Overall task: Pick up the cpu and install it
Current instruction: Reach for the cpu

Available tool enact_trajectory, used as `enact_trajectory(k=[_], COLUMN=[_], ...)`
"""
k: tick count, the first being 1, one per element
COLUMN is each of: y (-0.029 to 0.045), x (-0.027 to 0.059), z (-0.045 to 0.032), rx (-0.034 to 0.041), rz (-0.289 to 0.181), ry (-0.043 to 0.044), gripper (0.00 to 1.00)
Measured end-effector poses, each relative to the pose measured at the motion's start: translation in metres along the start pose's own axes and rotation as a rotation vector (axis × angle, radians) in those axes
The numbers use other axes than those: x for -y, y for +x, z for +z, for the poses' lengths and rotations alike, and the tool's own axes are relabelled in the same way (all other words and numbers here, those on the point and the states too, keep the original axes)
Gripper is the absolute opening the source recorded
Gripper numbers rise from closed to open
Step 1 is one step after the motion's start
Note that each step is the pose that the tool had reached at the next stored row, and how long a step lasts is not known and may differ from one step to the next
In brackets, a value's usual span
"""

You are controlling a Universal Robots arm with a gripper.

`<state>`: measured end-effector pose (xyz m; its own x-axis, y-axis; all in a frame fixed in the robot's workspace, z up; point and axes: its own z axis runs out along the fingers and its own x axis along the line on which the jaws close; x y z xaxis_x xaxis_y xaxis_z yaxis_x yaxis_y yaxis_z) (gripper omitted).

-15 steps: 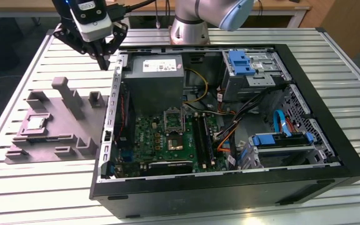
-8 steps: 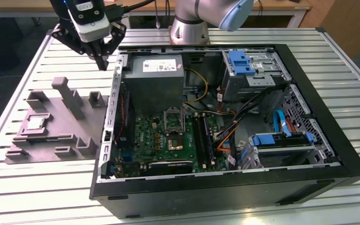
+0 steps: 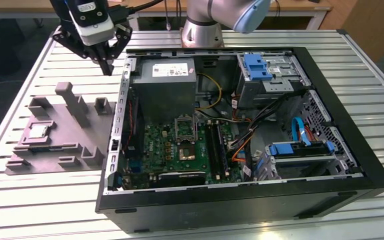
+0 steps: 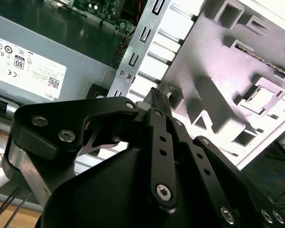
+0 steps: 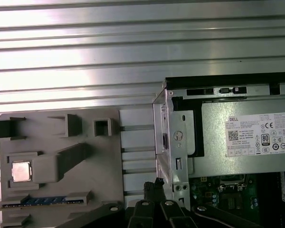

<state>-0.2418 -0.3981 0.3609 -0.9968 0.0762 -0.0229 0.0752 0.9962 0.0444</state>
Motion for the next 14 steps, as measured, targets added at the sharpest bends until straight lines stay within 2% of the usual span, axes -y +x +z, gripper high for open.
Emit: enact_trajectory(k=[14], y=[0.0033], x=[0.0003], z=[0.0004], rx=[0.0001], rz=[0.000], ry=[0.0000], gripper=[0.11])
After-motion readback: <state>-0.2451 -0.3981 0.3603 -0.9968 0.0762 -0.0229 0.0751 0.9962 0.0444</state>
